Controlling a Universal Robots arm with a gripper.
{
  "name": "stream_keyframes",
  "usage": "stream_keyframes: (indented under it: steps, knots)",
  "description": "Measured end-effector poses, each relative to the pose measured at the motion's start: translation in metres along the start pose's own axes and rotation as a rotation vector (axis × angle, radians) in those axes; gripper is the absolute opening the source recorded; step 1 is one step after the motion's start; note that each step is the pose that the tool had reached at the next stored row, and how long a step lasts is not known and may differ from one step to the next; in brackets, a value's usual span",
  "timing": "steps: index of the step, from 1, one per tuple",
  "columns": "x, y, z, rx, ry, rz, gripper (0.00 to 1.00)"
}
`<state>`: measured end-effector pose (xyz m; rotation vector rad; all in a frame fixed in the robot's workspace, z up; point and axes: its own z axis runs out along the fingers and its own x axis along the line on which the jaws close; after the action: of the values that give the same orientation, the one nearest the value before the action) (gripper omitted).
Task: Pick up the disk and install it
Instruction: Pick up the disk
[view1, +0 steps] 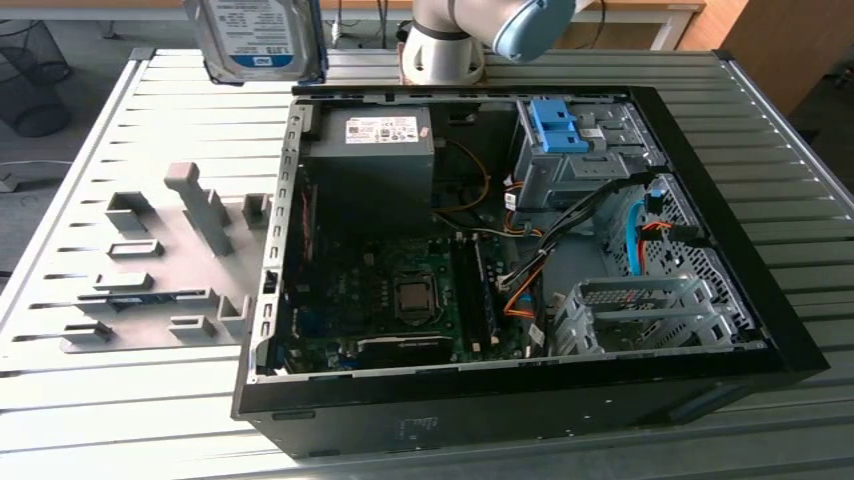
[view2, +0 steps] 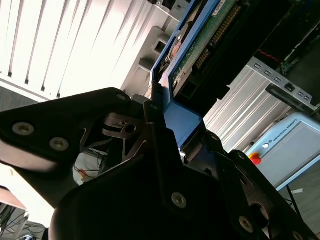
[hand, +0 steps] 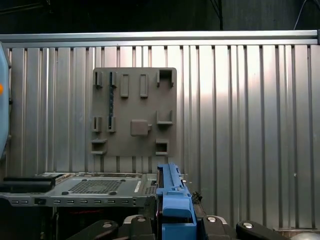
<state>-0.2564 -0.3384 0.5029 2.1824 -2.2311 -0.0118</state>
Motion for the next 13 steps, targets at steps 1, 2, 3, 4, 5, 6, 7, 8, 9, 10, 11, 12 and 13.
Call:
stream_keyframes:
  steps: [1,2,3,4,5,6,7,8,9,10,11,12,13]
  knots:
    - [-0.0001,-0.0045,-0.0001,-0.0001,0.0001,0.000,0.36]
    - [-0.0002,-0.0090,-0.0002,-0.0001,0.0001,0.000,0.36]
    - [-0.0003,-0.0134,-0.0003,0.0000,0.0000,0.000,0.36]
    - [-0.0004,-0.0179,-0.0004,0.0000,0.0000,0.000,0.36]
    - [-0.0005,-0.0225,-0.0005,-0.0001,0.0000,0.000,0.36]
    - [-0.0006,-0.0269,-0.0006,-0.0001,0.0000,0.000,0.36]
    - [-0.0007,-0.0311,-0.0006,0.0001,-0.0001,0.000,0.36]
    - [-0.0008,-0.0356,-0.0007,0.0000,0.0000,0.000,0.36]
    - [-0.0009,-0.0398,-0.0008,0.0000,0.0000,0.000,0.36]
    - [-0.0010,-0.0442,-0.0010,-0.0001,0.0001,0.000,0.36]
    - [-0.0011,-0.0487,-0.0010,0.0000,0.0000,0.000,0.36]
    - [-0.0012,-0.0530,-0.0011,-0.0001,0.0000,0.000,0.36]
    - [-0.0012,-0.0574,-0.0011,0.0000,0.0000,0.000,0.36]
